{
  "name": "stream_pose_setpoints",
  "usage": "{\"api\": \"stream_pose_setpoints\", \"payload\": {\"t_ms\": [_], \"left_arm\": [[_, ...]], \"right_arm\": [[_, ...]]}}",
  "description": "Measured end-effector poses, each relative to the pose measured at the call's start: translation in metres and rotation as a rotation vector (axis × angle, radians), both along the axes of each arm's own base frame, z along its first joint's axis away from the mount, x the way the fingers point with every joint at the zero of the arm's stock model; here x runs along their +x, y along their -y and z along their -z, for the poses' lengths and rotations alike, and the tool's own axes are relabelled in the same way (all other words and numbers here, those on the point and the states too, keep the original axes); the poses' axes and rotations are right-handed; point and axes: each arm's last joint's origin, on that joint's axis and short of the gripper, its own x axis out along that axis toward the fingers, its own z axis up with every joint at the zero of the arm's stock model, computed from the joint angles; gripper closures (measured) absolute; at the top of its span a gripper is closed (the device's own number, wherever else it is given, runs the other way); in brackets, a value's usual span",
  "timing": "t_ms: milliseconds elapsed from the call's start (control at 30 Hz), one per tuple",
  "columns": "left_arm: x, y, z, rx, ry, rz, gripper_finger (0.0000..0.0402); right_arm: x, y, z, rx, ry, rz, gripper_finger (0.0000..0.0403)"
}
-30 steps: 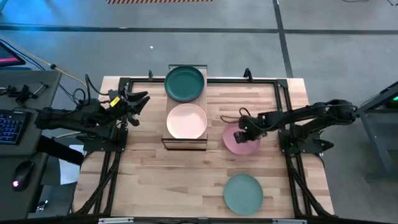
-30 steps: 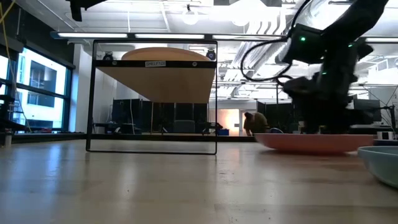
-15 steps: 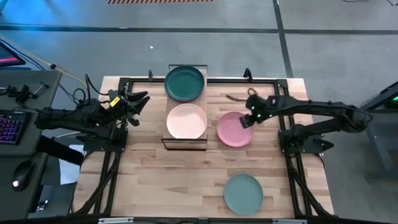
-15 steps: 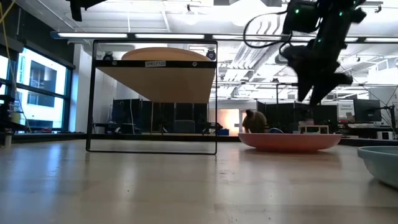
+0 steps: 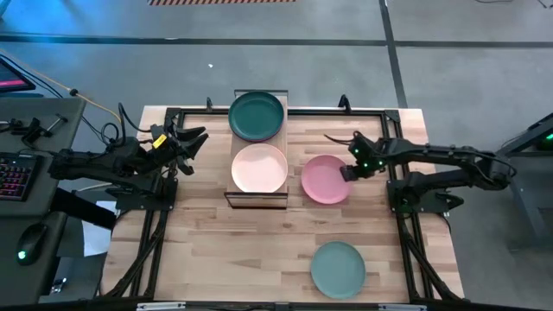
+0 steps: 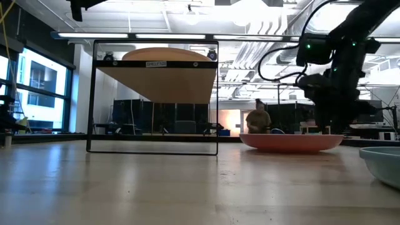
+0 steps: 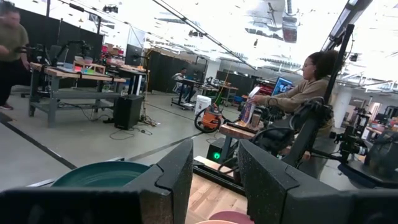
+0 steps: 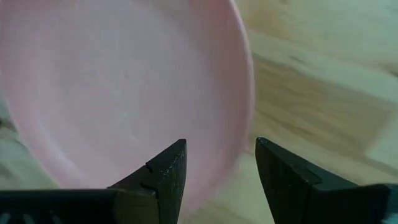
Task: Place and stack plates onto a shelf
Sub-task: Stack the light pink plate on top of the dark green plate on the shelf
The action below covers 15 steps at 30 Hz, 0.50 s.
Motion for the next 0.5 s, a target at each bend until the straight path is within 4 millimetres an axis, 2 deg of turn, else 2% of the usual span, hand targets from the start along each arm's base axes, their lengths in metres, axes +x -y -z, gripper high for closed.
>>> {"api": "stream_pose_setpoints", "payload": {"t_ms": [267, 500], "left_arm": [[0.0, 0.0, -0.001, -0.001, 0.007, 0.0, 0.0284], [0.0, 0.0, -0.001, -0.002, 0.016, 0.0, 0.0284]], "right_arm": [[-0.005, 0.0, 0.021, -0.054, -0.026, 0.068, 0.0231], [-0.002, -0.001, 0.031, -0.025, 0.083, 0.145, 0.0231]]}}
